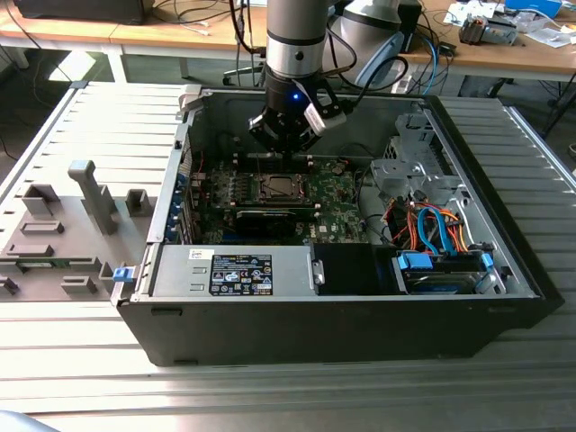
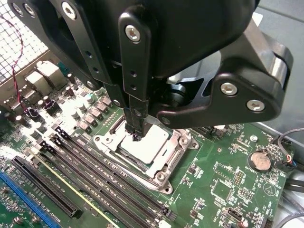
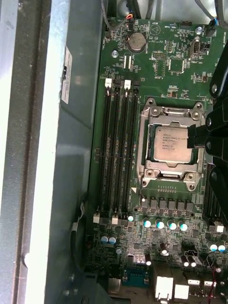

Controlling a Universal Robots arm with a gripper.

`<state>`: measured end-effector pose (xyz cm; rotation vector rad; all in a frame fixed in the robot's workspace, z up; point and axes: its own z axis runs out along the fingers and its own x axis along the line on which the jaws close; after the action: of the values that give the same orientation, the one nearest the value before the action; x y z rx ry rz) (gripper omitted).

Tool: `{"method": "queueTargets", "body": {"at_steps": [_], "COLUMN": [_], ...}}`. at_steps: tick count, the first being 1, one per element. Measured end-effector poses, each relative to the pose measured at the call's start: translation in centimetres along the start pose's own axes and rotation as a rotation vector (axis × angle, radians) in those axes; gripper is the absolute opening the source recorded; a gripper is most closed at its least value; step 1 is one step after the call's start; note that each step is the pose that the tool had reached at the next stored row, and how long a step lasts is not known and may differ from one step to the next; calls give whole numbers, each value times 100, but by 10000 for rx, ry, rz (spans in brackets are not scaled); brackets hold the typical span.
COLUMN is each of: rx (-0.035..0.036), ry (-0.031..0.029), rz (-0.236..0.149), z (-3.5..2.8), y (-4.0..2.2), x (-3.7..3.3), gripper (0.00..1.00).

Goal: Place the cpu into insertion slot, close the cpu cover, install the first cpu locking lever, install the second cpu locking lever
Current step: 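Install the first cpu locking lever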

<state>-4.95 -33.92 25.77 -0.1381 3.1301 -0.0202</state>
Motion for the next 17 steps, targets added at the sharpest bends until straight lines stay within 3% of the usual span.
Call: {"method": "queueTargets", "body": {"at_steps": [4, 17], "rx": [-79, -82], "ry": [-6, -6], "rz": [76, 76], "z": [0, -25], "y": [0, 0], "x": [0, 0], "gripper": [11, 11]}}
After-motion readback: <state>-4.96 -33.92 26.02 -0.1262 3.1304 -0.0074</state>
